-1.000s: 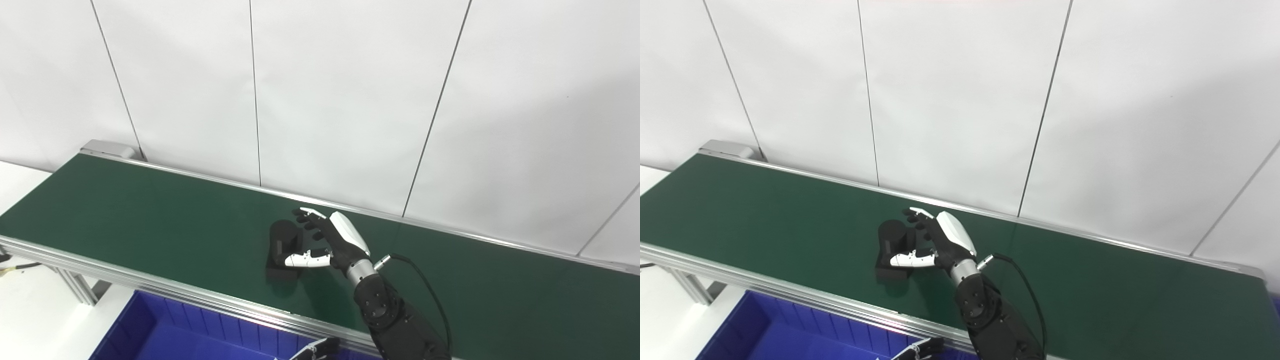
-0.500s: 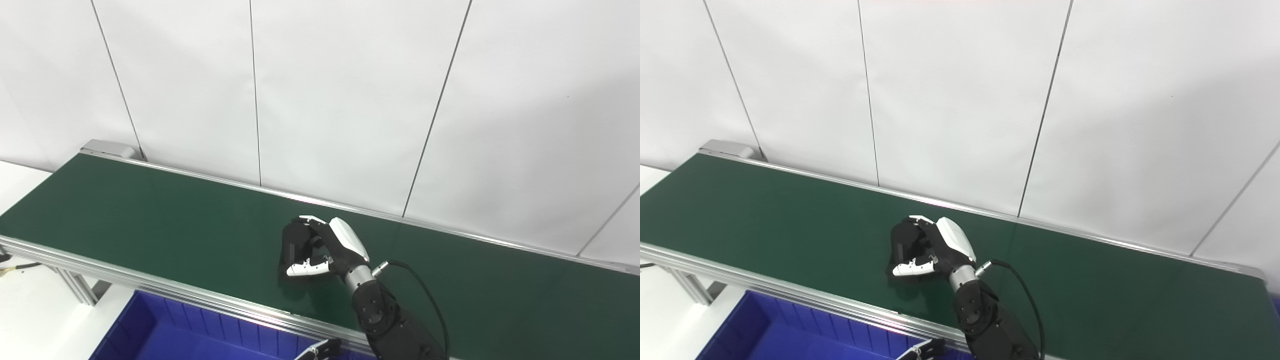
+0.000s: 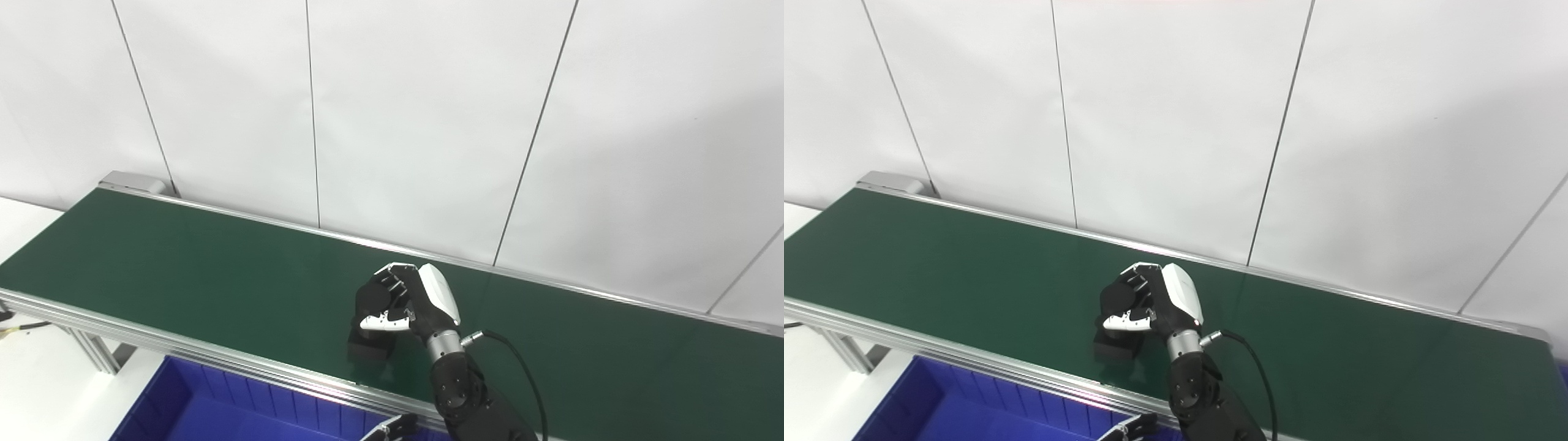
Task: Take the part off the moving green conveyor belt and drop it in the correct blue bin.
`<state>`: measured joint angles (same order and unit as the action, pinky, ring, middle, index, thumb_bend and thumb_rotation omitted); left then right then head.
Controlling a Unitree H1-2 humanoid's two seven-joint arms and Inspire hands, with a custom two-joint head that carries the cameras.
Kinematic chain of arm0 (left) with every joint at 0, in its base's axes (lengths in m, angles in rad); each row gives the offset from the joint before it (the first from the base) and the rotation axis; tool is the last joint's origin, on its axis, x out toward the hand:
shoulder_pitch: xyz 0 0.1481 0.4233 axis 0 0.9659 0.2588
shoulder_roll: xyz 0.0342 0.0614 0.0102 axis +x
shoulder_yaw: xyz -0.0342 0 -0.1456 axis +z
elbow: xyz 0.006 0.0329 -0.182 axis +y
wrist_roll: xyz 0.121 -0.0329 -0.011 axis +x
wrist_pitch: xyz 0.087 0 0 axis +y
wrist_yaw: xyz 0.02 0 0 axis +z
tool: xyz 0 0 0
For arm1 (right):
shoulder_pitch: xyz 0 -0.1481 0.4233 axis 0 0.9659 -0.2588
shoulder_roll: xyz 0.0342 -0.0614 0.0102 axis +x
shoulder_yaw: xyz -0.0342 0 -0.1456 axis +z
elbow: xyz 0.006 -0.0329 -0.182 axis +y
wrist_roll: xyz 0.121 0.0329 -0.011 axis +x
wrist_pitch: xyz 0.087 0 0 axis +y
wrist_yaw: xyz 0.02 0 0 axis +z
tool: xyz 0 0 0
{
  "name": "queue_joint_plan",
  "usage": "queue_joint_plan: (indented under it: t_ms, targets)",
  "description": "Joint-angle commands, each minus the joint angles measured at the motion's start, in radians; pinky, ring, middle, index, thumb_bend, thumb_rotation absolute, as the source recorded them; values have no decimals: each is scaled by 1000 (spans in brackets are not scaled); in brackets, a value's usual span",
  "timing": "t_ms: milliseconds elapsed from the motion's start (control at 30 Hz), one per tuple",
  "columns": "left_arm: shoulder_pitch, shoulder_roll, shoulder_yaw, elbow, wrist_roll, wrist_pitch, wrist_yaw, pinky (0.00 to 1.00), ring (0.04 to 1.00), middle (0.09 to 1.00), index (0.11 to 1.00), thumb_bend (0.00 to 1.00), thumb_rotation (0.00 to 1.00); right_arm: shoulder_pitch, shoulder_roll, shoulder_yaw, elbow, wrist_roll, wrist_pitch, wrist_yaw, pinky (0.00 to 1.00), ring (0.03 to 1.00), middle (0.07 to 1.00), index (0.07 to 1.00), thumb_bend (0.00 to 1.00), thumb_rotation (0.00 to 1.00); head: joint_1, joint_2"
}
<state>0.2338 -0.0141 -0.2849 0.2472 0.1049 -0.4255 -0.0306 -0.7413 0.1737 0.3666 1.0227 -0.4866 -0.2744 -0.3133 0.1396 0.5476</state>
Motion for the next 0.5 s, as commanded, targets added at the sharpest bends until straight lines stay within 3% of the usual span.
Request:
queue_joint_plan:
  t_ms: [0, 467]
  targets:
    - [-2, -10, -3, -36, 9, -42, 9, 734, 795, 839, 853, 755, 512, -44, 11, -2, -42, -1, -35, -22, 372, 450, 520, 496, 500, 0, 0, 1]
    - [-4, -7, 0, -30, 8, -43, 13, 730, 796, 836, 860, 724, 507, -29, 9, -24, -66, 18, -59, -38, 375, 460, 525, 493, 500, 0, -18, 1]
